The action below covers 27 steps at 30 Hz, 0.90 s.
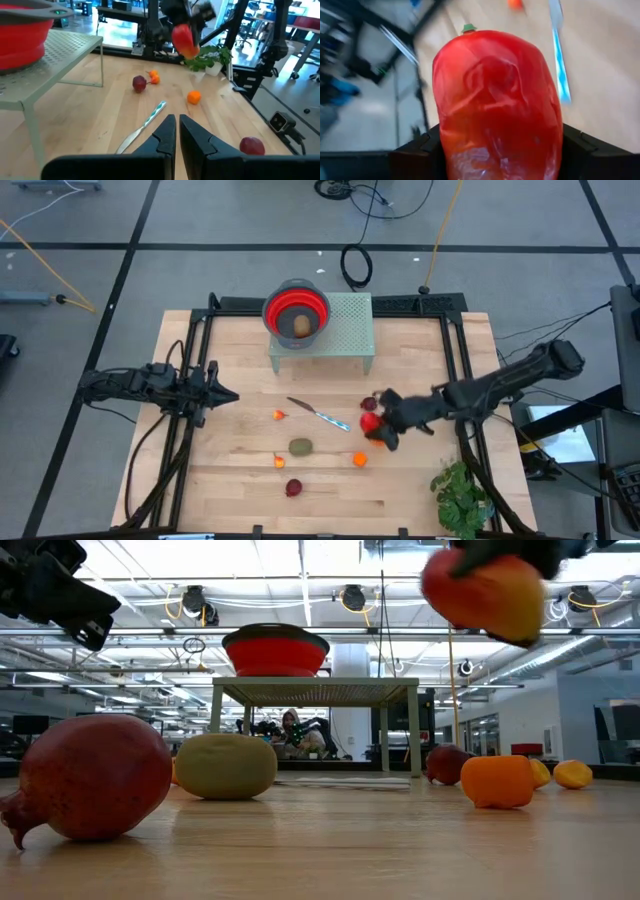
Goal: Pick & Place Fruit
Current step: Put the mango into the red strainer bowl
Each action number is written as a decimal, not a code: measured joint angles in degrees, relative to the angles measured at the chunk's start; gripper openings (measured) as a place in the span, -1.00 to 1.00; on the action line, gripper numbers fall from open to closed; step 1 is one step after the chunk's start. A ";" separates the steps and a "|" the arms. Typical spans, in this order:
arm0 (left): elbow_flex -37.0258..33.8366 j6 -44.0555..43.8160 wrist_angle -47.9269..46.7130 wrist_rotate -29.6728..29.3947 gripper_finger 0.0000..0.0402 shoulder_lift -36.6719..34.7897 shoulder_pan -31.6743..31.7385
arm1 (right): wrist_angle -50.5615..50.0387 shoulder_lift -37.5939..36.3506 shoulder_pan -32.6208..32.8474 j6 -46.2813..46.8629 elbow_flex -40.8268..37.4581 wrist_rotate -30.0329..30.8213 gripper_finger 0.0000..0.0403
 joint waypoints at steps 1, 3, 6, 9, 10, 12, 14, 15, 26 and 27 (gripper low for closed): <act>0.00 0.00 -0.03 -0.34 -0.89 0.00 0.00 | 1.64 -0.72 -1.28 -1.19 0.00 -0.11 0.12; 0.00 0.01 -0.02 -1.02 -0.89 0.00 0.00 | 4.97 -1.80 -3.76 -3.55 0.00 -0.13 0.12; 0.00 -0.01 -0.01 -2.35 -0.89 0.00 0.00 | 9.87 -2.51 -7.39 -6.60 0.00 -0.43 0.11; 0.00 0.01 0.05 -3.06 -0.89 0.00 0.00 | 15.60 -2.77 -10.51 -8.78 0.00 -0.50 0.12; 0.00 -0.01 0.10 -3.22 -0.89 0.00 0.00 | 17.49 -2.77 -11.41 -9.46 0.00 -0.60 0.12; 0.00 -0.01 0.13 -3.51 -0.89 0.00 0.00 | 20.99 -2.75 -13.24 -11.02 0.00 -1.60 0.12; 0.00 0.01 0.23 -3.96 -0.89 0.00 0.00 | 24.88 -2.75 -14.99 -12.40 0.00 -2.20 0.11; 0.00 -0.01 0.44 -4.21 -0.89 0.00 0.00 | 26.64 -2.77 -15.91 -12.87 0.00 -2.22 0.11; 0.00 -0.01 1.93 -5.15 -0.89 0.02 0.00 | 38.27 -2.77 -23.84 -13.70 0.07 -6.66 0.11; 0.00 -0.01 1.93 -5.15 -0.89 0.02 0.00 | 38.25 -2.77 -24.12 -13.57 0.07 -6.67 0.11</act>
